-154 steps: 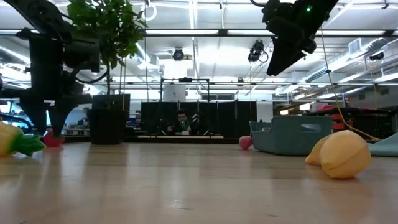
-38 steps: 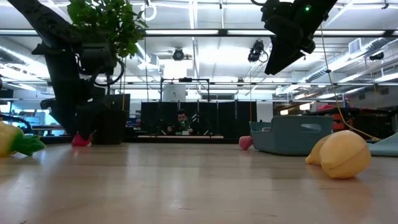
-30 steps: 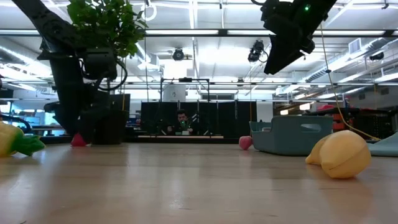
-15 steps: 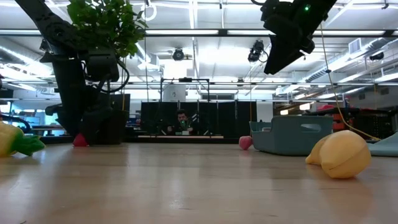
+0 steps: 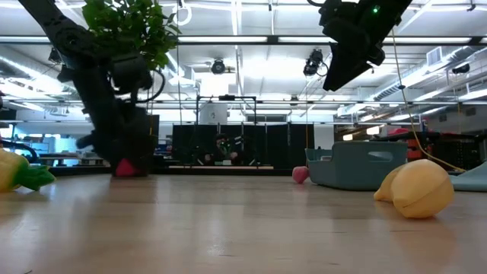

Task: Pick and placing Produce into tupperware
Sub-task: Put the red strawberry into the blue bin

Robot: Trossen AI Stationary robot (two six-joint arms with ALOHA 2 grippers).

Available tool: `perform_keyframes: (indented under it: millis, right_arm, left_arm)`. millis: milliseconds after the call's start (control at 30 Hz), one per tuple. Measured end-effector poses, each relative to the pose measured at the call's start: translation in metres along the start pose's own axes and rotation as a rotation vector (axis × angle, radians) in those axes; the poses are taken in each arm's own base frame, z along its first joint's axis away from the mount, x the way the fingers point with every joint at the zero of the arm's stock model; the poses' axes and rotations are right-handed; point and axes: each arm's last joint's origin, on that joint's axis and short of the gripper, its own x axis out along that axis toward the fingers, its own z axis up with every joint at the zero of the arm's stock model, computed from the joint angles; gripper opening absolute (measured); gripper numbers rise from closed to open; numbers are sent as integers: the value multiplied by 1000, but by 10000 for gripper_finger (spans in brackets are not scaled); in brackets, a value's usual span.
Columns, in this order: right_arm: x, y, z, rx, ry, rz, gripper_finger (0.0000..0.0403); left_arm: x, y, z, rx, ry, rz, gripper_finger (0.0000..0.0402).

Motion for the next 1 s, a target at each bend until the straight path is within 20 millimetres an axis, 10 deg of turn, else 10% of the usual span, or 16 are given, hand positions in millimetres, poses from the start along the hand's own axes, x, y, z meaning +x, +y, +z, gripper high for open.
perform_keyframes:
  millis: [600,1000]
  right_arm:
    - [-3,-4,2,-68,-47,-72,179]
    - [-73,-60,6,220,-285,-1,179]
  left_arm:
    - [-44,-97,26,87,-415,-568,197]
    - [-43,-200,57,287,-476,-634,203]
